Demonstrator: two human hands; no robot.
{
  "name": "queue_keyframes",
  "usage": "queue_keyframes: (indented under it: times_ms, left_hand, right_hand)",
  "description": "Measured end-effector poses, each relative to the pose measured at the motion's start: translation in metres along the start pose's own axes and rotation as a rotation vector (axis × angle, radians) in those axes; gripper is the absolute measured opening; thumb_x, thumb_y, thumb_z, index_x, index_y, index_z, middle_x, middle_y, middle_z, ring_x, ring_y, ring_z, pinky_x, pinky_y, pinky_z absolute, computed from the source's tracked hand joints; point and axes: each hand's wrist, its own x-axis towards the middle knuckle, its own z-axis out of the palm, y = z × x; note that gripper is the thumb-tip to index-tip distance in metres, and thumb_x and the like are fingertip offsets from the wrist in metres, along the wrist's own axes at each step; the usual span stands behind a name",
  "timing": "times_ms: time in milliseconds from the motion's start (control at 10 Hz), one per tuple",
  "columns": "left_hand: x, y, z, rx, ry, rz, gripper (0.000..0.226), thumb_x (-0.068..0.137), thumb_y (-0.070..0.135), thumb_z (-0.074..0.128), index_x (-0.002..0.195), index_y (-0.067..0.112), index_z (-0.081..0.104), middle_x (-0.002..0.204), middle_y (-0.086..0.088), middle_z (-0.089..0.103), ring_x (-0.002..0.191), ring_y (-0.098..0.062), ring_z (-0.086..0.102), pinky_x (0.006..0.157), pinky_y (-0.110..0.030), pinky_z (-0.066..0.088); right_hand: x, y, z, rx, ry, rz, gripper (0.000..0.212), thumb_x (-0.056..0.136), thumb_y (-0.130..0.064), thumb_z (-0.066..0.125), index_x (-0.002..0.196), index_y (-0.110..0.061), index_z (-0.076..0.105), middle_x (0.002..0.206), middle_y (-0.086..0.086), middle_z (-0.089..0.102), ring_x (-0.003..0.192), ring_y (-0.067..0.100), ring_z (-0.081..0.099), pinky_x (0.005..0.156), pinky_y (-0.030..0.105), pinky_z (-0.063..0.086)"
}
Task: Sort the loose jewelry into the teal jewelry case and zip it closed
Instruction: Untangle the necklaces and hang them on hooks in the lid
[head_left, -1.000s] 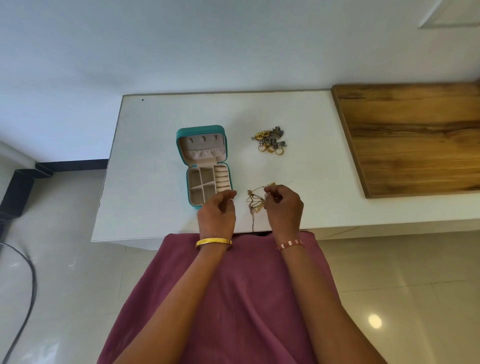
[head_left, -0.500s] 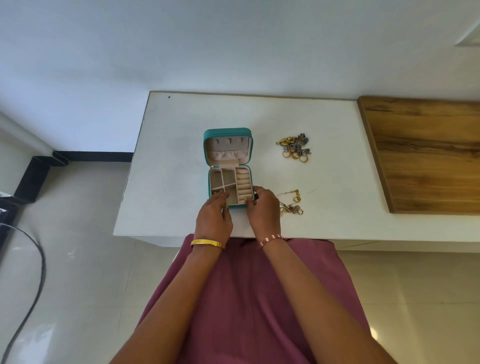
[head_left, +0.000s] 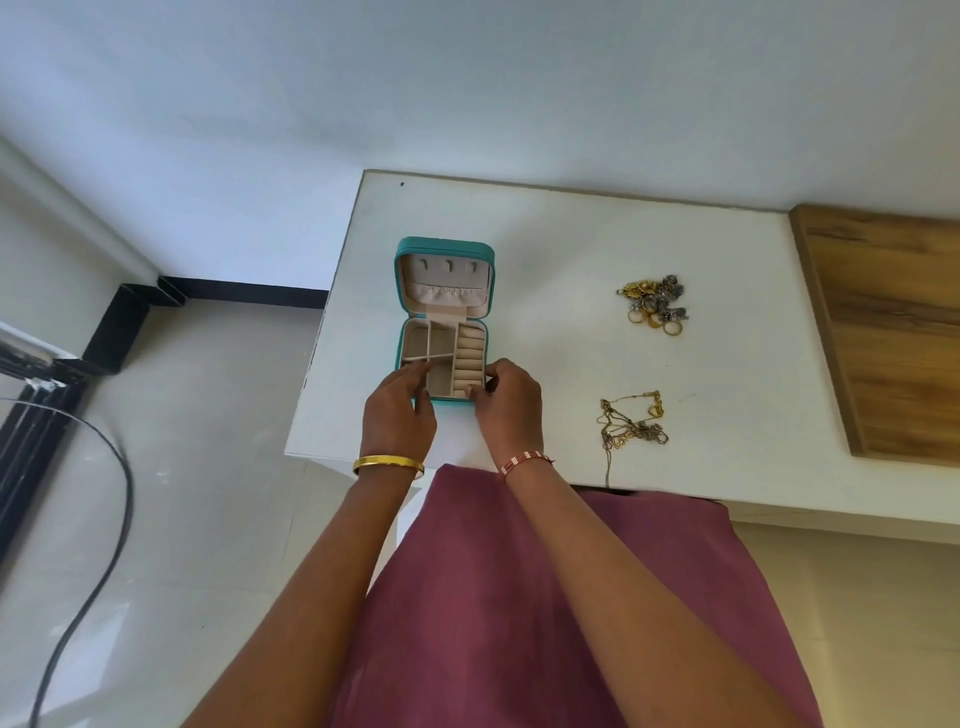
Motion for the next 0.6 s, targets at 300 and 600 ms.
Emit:
queue_keyframes:
  times_ms: [300, 600]
  left_hand:
    - [0.003, 0.008, 0.003, 0.059, -0.040, -0.018, 0.036, 0.091, 0.008, 0.048, 0.126, 0.011, 0.052, 0.130, -0.012, 0.055, 0.116, -0.030, 0.055, 0.102, -0.035, 0.040]
    - [0.003, 0.013, 0.002, 0.129, -0.050, 0.002, 0.037, 0.091, 0.006, 0.045, 0.127, 0.013, 0.052, 0.135, -0.011, 0.051, 0.112, -0.034, 0.057, 0.100, -0.040, 0.043]
  right_hand:
    - [0.000, -0.001, -0.007, -0.009, -0.038, -0.009, 0.027, 0.085, -0.010, 0.063, 0.110, 0.000, 0.060, 0.110, 0.017, 0.065, 0.098, 0.029, 0.062, 0.085, 0.028, 0.048]
    - [0.002, 0.000, -0.008, 0.006, -0.065, -0.007, 0.029, 0.084, -0.011, 0.065, 0.110, 0.001, 0.059, 0.111, 0.018, 0.065, 0.100, 0.029, 0.062, 0.087, 0.029, 0.048]
